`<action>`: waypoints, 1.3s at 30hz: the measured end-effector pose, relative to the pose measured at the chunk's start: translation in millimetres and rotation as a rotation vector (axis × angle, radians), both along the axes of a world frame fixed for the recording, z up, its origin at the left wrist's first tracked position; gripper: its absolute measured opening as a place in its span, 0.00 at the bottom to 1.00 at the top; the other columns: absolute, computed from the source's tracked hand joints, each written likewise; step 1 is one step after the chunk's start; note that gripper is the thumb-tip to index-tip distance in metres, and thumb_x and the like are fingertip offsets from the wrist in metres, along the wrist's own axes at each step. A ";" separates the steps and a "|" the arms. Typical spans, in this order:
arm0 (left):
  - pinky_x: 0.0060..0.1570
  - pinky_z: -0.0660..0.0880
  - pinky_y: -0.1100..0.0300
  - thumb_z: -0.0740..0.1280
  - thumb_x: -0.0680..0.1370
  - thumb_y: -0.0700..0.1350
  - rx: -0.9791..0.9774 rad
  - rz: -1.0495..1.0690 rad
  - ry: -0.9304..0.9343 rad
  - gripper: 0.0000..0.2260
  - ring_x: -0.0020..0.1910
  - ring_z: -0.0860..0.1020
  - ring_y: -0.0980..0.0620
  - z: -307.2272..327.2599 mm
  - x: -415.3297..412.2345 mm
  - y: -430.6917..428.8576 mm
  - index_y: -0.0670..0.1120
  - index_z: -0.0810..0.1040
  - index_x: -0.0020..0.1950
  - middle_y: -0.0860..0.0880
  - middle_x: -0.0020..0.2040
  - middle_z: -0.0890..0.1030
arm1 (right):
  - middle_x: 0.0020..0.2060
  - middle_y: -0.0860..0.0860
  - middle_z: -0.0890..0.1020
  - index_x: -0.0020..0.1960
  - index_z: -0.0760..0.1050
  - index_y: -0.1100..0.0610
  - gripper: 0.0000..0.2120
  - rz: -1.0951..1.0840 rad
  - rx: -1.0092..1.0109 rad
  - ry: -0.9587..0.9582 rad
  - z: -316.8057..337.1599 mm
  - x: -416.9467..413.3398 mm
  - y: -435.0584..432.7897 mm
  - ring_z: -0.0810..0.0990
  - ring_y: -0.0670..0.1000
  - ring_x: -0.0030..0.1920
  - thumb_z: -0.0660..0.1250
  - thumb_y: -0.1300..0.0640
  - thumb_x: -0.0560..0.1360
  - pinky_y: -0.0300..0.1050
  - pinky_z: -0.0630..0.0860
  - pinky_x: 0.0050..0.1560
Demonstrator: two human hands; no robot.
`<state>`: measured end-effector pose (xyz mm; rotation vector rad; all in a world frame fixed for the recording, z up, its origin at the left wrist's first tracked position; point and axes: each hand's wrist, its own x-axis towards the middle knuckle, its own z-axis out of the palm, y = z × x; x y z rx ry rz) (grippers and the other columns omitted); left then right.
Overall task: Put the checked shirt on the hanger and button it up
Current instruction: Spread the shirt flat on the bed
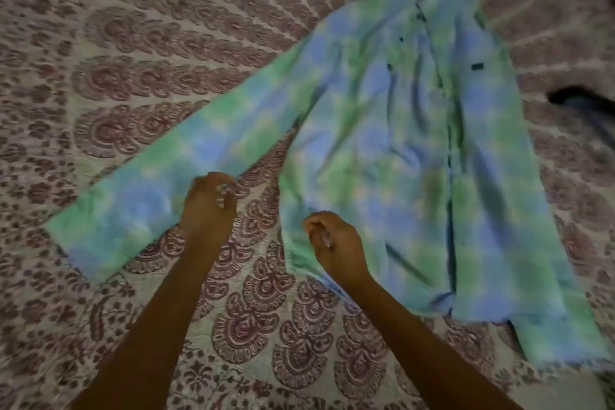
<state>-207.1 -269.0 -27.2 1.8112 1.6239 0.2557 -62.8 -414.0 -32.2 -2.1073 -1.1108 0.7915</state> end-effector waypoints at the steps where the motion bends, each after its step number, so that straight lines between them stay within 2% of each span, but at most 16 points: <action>1: 0.46 0.72 0.65 0.65 0.74 0.37 -0.164 -0.050 -0.036 0.11 0.52 0.77 0.45 -3.1 9.9 -5.2 0.42 0.77 0.56 0.43 0.53 0.79 | 0.45 0.52 0.83 0.48 0.77 0.56 0.13 -0.097 0.014 -0.058 -3.0 6.8 -9.6 0.79 0.52 0.40 0.57 0.51 0.74 0.39 0.70 0.38; 2: 0.41 0.71 0.69 0.65 0.75 0.37 -0.301 -0.109 -0.046 0.10 0.49 0.77 0.48 -6.4 22.4 -17.4 0.42 0.77 0.55 0.45 0.52 0.80 | 0.46 0.53 0.81 0.50 0.76 0.56 0.11 -0.201 0.006 -0.110 -3.8 15.6 -25.5 0.79 0.53 0.40 0.59 0.53 0.74 0.39 0.69 0.37; 3: 0.39 0.71 0.67 0.66 0.74 0.38 -0.395 -0.153 -0.048 0.10 0.48 0.78 0.48 -10.8 30.6 -26.1 0.42 0.78 0.55 0.45 0.50 0.81 | 0.49 0.54 0.79 0.53 0.75 0.56 0.12 -0.285 -0.025 -0.158 -7.2 22.4 -35.5 0.78 0.55 0.41 0.60 0.53 0.73 0.42 0.68 0.37; 5: 0.47 0.71 0.60 0.69 0.73 0.39 -0.503 -0.175 -0.054 0.15 0.52 0.78 0.46 -15.7 41.7 -49.9 0.41 0.76 0.59 0.43 0.51 0.81 | 0.53 0.57 0.75 0.57 0.71 0.58 0.18 -0.382 -0.189 -0.213 -16.3 34.8 -58.7 0.76 0.59 0.47 0.62 0.51 0.70 0.46 0.71 0.40; 8: 0.59 0.72 0.51 0.76 0.64 0.40 -0.597 -0.094 -0.139 0.36 0.61 0.75 0.42 -18.3 46.2 -77.7 0.42 0.65 0.69 0.42 0.62 0.76 | 0.50 0.56 0.74 0.57 0.67 0.56 0.25 -0.475 -0.448 0.081 -26.2 41.9 -75.0 0.76 0.58 0.49 0.69 0.47 0.65 0.54 0.73 0.46; 11: 0.63 0.70 0.48 0.75 0.52 0.54 -0.574 -0.202 -0.128 0.51 0.63 0.72 0.47 -32.5 36.7 -96.1 0.47 0.59 0.73 0.48 0.65 0.73 | 0.35 0.51 0.75 0.46 0.71 0.57 0.13 -0.392 -0.386 0.247 -29.9 42.8 -83.8 0.74 0.52 0.36 0.68 0.49 0.71 0.52 0.68 0.41; 14: 0.55 0.74 0.53 0.73 0.57 0.52 -0.525 -0.154 -0.133 0.39 0.57 0.76 0.46 -17.3 34.0 -110.6 0.45 0.69 0.68 0.47 0.58 0.78 | 0.29 0.56 0.72 0.36 0.72 0.62 0.13 -0.347 -0.229 0.418 -18.0 48.0 -98.2 0.71 0.52 0.32 0.68 0.53 0.70 0.47 0.66 0.35; 16: 0.44 0.74 0.60 0.71 0.68 0.41 -0.499 -0.043 -0.151 0.22 0.50 0.79 0.44 -12.3 29.9 -110.7 0.41 0.75 0.61 0.46 0.50 0.79 | 0.27 0.56 0.69 0.32 0.69 0.65 0.15 -0.269 -0.175 0.551 -11.7 51.5 -104.0 0.70 0.48 0.31 0.68 0.55 0.68 0.42 0.66 0.34; 18: 0.35 0.76 0.63 0.65 0.73 0.34 -0.472 0.073 -0.190 0.12 0.42 0.79 0.46 -9.9 21.7 -111.2 0.39 0.77 0.57 0.45 0.46 0.79 | 0.29 0.55 0.68 0.31 0.68 0.67 0.14 -0.214 -0.146 0.672 -5.4 54.4 -108.6 0.69 0.47 0.32 0.68 0.61 0.70 0.39 0.67 0.35; 21: 0.34 0.79 0.59 0.64 0.71 0.35 -0.487 0.363 -0.318 0.09 0.36 0.78 0.47 -7.2 3.0 -115.2 0.44 0.78 0.49 0.44 0.40 0.79 | 0.28 0.53 0.61 0.29 0.59 0.58 0.19 -0.275 -0.041 0.736 3.5 54.1 -106.5 0.64 0.43 0.29 0.66 0.69 0.71 0.37 0.65 0.37; 24: 0.32 0.76 0.63 0.64 0.71 0.32 -0.408 0.519 -0.238 0.11 0.34 0.75 0.48 -9.3 -15.5 -117.1 0.38 0.77 0.53 0.40 0.43 0.80 | 0.30 0.54 0.69 0.26 0.65 0.52 0.19 -0.445 -0.038 0.865 6.9 45.8 -102.0 0.70 0.47 0.37 0.73 0.60 0.67 0.40 0.69 0.42; 27: 0.28 0.73 0.64 0.62 0.71 0.29 -0.238 0.448 -0.186 0.18 0.37 0.76 0.49 -9.5 -21.4 -121.2 0.42 0.70 0.58 0.37 0.54 0.78 | 0.35 0.49 0.77 0.33 0.69 0.55 0.12 -0.430 -0.099 0.705 1.3 34.6 -101.7 0.75 0.43 0.36 0.67 0.66 0.71 0.34 0.71 0.39; 30: 0.42 0.73 0.60 0.62 0.71 0.29 -0.059 0.117 0.054 0.24 0.54 0.74 0.46 -7.4 -20.0 -129.4 0.46 0.70 0.65 0.40 0.65 0.70 | 0.37 0.49 0.77 0.44 0.73 0.59 0.04 -0.467 -0.088 0.415 -4.0 22.0 -96.8 0.74 0.44 0.38 0.67 0.65 0.71 0.25 0.68 0.37; 32: 0.50 0.74 0.56 0.64 0.70 0.29 -0.053 -0.061 0.147 0.26 0.60 0.71 0.44 -8.0 -18.0 -134.5 0.47 0.72 0.65 0.41 0.68 0.65 | 0.37 0.50 0.79 0.45 0.75 0.62 0.04 -0.416 -0.062 0.334 -8.5 14.1 -90.9 0.75 0.46 0.38 0.66 0.65 0.71 0.28 0.70 0.39; 35: 0.54 0.75 0.45 0.67 0.70 0.33 -0.031 -0.125 0.281 0.24 0.62 0.71 0.40 -15.4 -18.2 -129.1 0.48 0.73 0.65 0.43 0.68 0.68 | 0.41 0.54 0.82 0.51 0.76 0.63 0.08 -0.248 -0.093 0.305 -11.9 1.0 -77.7 0.78 0.52 0.42 0.64 0.66 0.72 0.42 0.74 0.46; 39: 0.56 0.69 0.48 0.64 0.71 0.33 0.134 -0.202 0.482 0.21 0.58 0.72 0.41 -24.8 -15.5 -109.4 0.49 0.76 0.61 0.44 0.61 0.76 | 0.63 0.58 0.75 0.66 0.67 0.62 0.21 -0.249 -0.140 0.266 -11.9 -2.6 -56.1 0.75 0.56 0.61 0.63 0.64 0.74 0.42 0.69 0.59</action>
